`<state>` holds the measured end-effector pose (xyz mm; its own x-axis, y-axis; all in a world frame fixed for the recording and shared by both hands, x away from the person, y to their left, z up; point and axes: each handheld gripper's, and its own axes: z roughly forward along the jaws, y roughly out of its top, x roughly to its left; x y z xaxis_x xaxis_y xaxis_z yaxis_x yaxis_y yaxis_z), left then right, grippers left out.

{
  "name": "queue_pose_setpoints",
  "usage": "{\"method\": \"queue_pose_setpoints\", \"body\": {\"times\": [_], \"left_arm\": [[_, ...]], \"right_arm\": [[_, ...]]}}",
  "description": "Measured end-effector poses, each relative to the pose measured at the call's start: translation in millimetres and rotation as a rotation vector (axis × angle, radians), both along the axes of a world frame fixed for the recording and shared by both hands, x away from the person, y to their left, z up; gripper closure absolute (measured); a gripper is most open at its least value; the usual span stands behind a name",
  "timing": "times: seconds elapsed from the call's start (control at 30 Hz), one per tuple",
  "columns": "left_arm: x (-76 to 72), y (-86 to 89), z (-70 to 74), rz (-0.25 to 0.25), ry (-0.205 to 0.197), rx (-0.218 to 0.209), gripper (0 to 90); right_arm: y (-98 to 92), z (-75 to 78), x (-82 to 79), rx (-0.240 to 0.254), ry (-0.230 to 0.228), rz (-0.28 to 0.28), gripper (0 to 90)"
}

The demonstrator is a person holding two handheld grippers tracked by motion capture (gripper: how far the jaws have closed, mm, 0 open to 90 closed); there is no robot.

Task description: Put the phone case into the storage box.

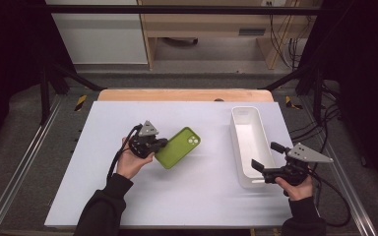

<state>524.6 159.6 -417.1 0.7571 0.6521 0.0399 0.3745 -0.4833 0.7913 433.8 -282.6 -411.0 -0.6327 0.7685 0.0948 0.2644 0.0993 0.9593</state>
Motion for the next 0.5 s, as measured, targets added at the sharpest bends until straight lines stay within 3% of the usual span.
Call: {"method": "queue_pose_setpoints", "body": {"times": [0.5], "left_arm": [[-30.7,18.9,3.2,0.008,-0.055,-0.012,87.8]], "right_arm": [[6.5,2.1,-0.4,-0.015,0.002,0.017,1.2]]}}
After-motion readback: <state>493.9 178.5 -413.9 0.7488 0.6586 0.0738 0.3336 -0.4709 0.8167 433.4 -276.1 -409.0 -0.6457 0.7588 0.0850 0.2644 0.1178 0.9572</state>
